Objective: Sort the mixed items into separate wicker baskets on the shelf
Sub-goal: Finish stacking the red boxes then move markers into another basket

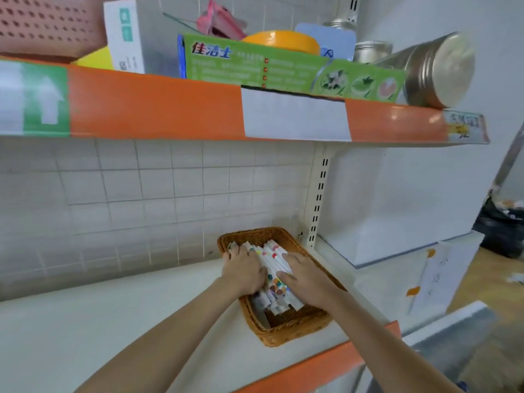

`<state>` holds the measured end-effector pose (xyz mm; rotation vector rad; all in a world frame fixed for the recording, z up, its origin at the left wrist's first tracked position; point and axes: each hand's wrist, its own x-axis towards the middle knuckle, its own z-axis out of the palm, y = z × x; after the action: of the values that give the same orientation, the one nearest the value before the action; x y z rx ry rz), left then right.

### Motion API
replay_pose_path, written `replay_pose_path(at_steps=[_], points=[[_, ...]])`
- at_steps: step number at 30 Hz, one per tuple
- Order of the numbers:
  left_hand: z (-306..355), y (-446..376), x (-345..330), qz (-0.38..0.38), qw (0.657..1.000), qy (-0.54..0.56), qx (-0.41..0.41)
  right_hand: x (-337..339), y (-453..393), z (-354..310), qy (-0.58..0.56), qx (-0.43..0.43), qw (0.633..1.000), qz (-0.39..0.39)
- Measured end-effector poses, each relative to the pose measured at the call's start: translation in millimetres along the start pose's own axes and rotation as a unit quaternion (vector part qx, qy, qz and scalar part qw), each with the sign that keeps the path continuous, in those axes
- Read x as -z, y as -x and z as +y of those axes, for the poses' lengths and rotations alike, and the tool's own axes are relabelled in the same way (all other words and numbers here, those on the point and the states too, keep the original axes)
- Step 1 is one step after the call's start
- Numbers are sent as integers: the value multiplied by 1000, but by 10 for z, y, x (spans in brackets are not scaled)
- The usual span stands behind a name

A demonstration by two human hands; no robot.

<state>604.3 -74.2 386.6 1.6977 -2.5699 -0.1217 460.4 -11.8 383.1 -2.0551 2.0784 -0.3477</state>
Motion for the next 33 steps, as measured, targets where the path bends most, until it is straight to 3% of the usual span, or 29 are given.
replay_pose_path(at_steps=[9, 19, 23, 28, 33], points=[[87, -254, -53, 22, 996, -31, 80, 47, -475, 159, 46, 10, 998, -33], [88, -269, -50, 38, 995, -33, 81, 56, -598, 170, 14, 27, 999, -34], [97, -211, -30, 69, 995, 18, 73, 127, -500, 186, -20, 38, 999, -18], [143, -39, 107, 157, 965, 199, 70, 216, -397, 139, -59, 72, 995, 19], [57, 259, 270, 212, 948, 209, 109, 217, -258, -115, -104, 144, 983, 34]])
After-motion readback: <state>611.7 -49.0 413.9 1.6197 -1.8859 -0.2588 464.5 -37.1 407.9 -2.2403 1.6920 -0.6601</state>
